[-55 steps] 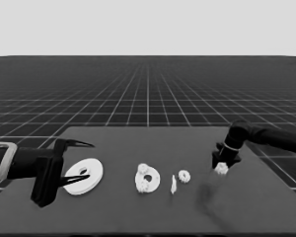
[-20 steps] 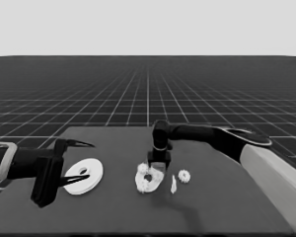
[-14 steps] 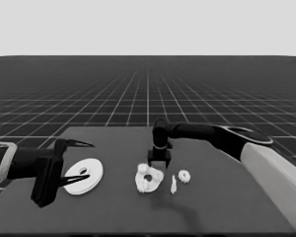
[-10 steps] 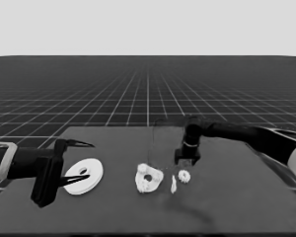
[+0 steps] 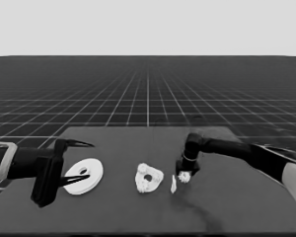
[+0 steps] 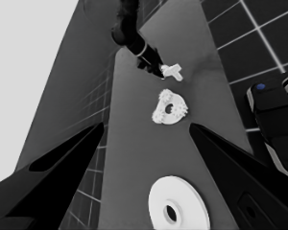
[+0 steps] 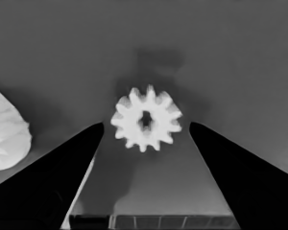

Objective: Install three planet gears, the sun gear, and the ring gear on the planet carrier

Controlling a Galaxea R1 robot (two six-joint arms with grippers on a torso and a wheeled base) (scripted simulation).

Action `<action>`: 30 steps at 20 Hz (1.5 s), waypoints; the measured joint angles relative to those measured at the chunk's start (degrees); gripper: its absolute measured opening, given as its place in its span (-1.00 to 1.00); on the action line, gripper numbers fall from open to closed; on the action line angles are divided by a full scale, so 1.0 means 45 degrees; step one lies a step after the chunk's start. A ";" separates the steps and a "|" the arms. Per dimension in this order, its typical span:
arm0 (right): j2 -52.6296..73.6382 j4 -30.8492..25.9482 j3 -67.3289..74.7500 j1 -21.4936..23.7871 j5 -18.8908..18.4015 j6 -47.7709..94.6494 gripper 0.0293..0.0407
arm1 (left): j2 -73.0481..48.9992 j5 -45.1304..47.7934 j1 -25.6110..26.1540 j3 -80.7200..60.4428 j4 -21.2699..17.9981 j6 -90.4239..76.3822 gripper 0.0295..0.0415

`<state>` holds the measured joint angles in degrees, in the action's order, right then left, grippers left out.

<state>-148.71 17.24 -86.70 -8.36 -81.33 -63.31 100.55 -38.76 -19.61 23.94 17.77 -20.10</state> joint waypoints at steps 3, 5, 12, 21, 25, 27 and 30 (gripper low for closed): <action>-0.0092 0.0177 -0.0241 -0.0212 0.0154 0.0106 0.61 | 0.0000 0.0000 0.0000 0.0000 0.0000 0.0000 0.49; -0.0106 0.0207 -0.0279 -0.0243 0.0180 0.0122 0.61 | 0.0000 0.0000 0.0000 0.0000 0.0000 0.0000 0.49; -0.0112 0.0222 -0.0297 -0.0247 0.0193 0.0130 -0.71 | 0.0000 0.0000 0.0000 0.0000 0.0000 0.0000 0.49; 0.0495 -0.1767 0.1319 0.2084 -0.1054 -0.0603 -0.71 | 0.0000 0.0000 0.0000 0.0000 0.0000 0.0000 0.49; 0.0502 -0.1926 0.1336 0.2239 -0.1118 -0.0609 -0.71 | 0.0000 0.0000 0.0000 0.0000 0.0000 0.0000 0.49; -0.1215 -0.1798 0.0886 0.2246 -0.1415 -0.2562 -0.71 | 0.0000 0.0000 0.0000 0.0000 0.0000 0.0000 0.49; -0.5067 -0.1791 -0.1286 0.2234 -0.1548 -0.3534 -0.70 | 0.0000 0.0000 0.0000 0.0000 0.0000 0.0000 0.49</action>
<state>-171.51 9.18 -92.48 1.70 -88.29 -79.22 100.55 -38.76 -19.61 23.94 17.77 -20.10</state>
